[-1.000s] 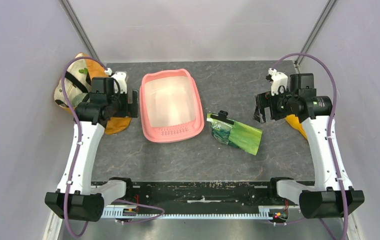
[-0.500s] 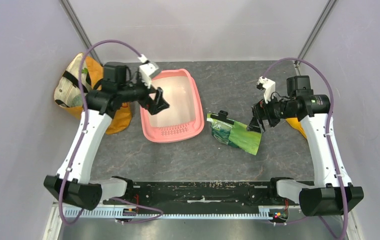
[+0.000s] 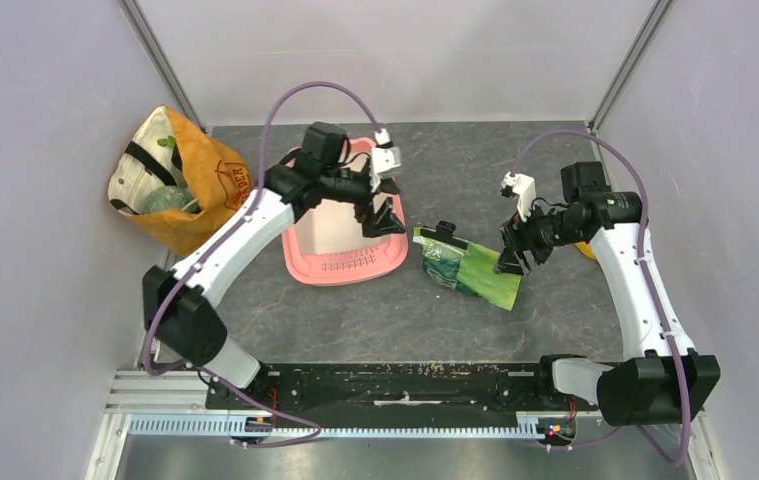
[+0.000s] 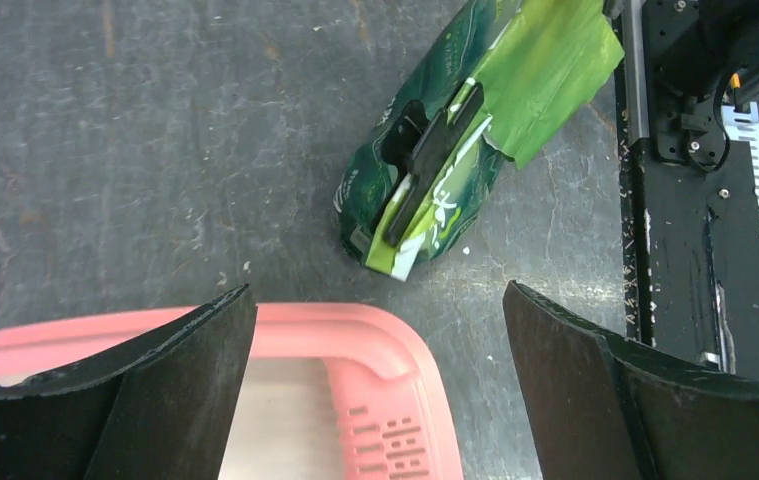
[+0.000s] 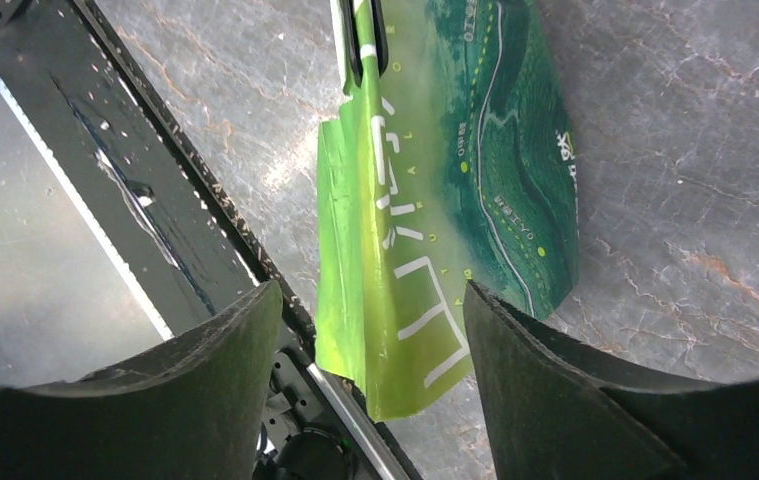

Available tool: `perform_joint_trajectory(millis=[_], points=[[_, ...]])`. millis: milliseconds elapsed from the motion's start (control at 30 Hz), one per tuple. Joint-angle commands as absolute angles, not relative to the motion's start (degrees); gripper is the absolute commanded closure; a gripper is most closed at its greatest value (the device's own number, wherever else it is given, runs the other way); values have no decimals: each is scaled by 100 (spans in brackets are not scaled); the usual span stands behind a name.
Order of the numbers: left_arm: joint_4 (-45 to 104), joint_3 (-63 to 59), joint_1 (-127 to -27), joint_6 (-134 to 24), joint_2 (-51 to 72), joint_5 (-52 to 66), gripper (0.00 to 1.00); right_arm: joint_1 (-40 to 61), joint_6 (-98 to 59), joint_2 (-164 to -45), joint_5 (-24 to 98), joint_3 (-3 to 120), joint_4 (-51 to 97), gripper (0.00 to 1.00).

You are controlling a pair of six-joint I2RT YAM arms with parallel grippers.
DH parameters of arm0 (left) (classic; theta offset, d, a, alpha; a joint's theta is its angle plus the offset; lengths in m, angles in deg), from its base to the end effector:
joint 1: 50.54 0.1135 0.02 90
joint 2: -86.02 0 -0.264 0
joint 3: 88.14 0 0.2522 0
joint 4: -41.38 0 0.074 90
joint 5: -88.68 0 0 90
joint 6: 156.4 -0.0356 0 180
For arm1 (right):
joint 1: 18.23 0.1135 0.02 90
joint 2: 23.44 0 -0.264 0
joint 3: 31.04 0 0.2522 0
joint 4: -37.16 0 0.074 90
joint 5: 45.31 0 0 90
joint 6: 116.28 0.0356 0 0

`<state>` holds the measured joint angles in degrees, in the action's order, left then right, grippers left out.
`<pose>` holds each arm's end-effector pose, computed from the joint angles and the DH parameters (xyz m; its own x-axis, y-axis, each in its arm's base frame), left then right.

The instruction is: Fill the litter box with clean litter

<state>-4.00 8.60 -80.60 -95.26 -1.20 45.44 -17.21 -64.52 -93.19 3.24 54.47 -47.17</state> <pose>0.2775 -0.1906 0.3613 -0.0318 0.4004 -0.9158 0.9928 0.1186 0.0174 0.2077 0.0273 0.3360 -0.5731 -0.4742 -0.6684 -0.7765 0.5750 0.2578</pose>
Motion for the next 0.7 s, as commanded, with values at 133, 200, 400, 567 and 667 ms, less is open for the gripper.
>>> perform_joint_trajectory(millis=[133,200,400,567,667], points=[[-16,1592,-8678,-10139,-1056,5001,3,-1708,-6842,-9384,356,5137,-4315,50],[-18,1711,-8747,-10181,-1249,5093,4,-1708,-6875,-9416,349,5150,-4309,57],[-133,2248,-8945,-10033,-1914,5199,6,-1713,-6943,-9415,376,5151,-4226,67],[-378,2487,-9034,-10083,-2226,5340,11,-1708,-6961,-9496,400,5183,-4243,81],[-541,2573,-9035,-10069,-2347,5361,16,-1708,-6935,-9490,398,5165,-4201,89]])
